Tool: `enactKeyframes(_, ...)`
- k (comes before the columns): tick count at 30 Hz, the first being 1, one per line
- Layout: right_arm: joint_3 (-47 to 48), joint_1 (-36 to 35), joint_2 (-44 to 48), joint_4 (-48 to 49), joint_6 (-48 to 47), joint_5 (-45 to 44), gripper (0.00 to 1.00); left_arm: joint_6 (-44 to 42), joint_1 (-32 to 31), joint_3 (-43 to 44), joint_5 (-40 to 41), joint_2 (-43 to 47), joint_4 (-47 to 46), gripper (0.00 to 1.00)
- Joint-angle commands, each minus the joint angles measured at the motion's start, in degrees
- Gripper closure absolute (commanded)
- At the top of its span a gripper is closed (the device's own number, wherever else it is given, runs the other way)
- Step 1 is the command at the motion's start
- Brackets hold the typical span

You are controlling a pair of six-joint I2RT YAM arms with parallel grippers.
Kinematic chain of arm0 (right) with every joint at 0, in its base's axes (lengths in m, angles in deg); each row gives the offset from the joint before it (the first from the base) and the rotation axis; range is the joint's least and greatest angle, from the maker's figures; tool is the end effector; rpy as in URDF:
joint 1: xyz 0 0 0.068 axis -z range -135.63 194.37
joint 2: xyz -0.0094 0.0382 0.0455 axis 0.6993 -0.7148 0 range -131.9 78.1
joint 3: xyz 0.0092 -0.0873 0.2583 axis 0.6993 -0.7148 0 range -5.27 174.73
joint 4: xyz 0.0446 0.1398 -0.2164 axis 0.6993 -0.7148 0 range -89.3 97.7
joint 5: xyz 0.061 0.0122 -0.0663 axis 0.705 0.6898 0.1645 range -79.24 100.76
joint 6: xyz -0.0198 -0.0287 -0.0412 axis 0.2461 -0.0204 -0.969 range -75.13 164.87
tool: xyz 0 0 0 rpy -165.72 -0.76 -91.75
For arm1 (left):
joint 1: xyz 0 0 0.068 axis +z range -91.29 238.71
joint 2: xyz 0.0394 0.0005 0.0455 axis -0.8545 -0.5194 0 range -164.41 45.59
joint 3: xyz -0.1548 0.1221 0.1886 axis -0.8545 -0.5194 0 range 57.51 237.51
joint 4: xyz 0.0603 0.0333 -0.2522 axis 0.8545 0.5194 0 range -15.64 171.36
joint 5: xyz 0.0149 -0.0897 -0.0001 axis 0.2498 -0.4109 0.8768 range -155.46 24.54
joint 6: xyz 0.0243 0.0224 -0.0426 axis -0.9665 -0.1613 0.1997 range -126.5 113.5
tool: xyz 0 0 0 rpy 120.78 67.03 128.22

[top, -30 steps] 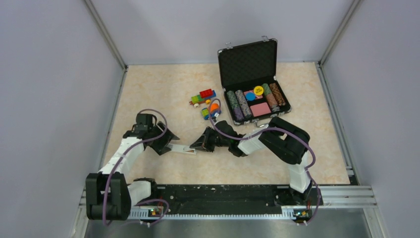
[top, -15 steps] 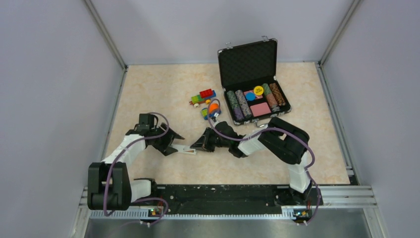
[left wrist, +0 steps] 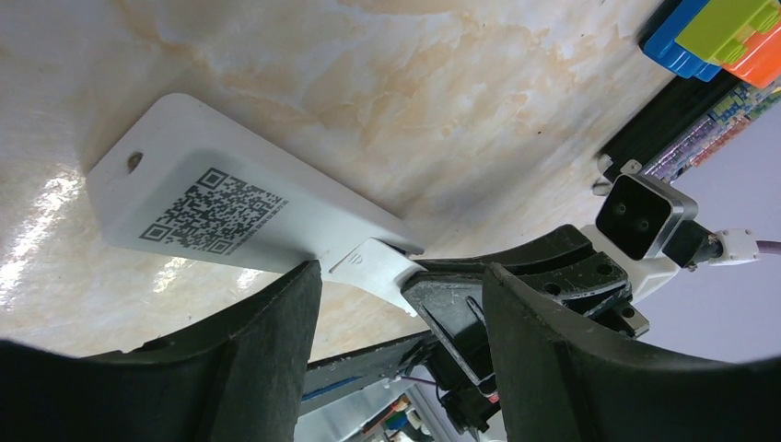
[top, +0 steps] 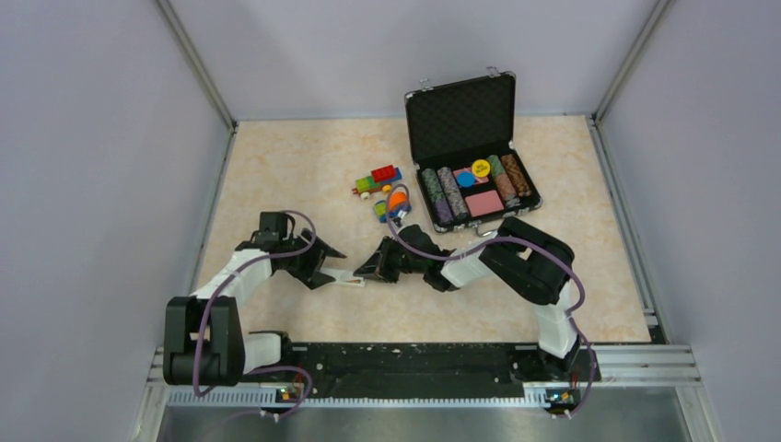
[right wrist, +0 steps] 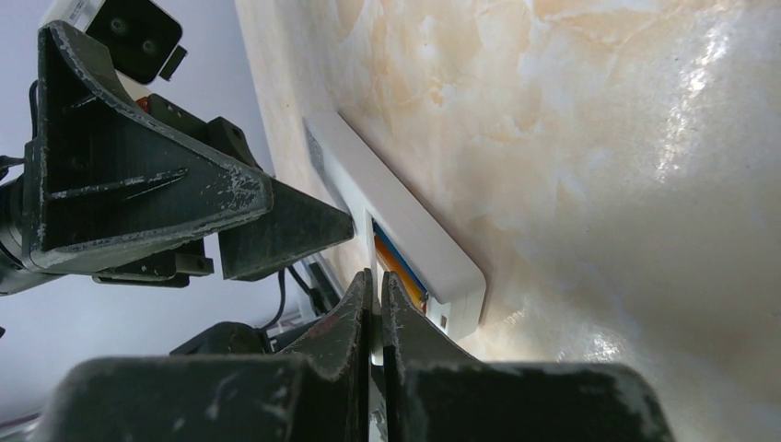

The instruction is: Load the batteries into the remote control

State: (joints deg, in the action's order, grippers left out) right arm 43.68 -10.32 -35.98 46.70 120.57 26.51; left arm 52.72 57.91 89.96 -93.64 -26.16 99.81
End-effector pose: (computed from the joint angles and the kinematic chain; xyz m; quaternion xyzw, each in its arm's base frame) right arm 0.2132 0.3175 0.1097 0.0820 0.8398 0.5244 0.1142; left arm 0.2096 -0.0197 0.1601 -0.4155 0.8520 -0.3117 0.0647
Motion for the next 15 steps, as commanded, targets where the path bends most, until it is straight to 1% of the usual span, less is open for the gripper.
enactKeyframes(1, 2.07, -1.04, -1.10, -6.48, -0.63, -1.69, 1.00, 0.51, 0.10, -2.08, 2.17, 0.71, 1.02, 0.31)
enactKeyframes(5, 2.99, -1.71, -0.98, -11.23, -0.59, -2.50, 1.00, 1.76, 0.18, -2.93, 2.20, 1.20, 0.48, 0.32)
enactKeyframes(10, 4.12, -1.78, -0.89, -16.85, -0.34, -3.80, 1.00, 4.94, 0.15, -4.83, -1.39, 0.24, -4.81, 0.32)
enactKeyframes(15, 4.43, -1.81, -0.93, -19.70, 0.08, -4.38, 0.99, 6.30, 0.04, -5.54, -2.11, 0.62, -6.93, 0.32)
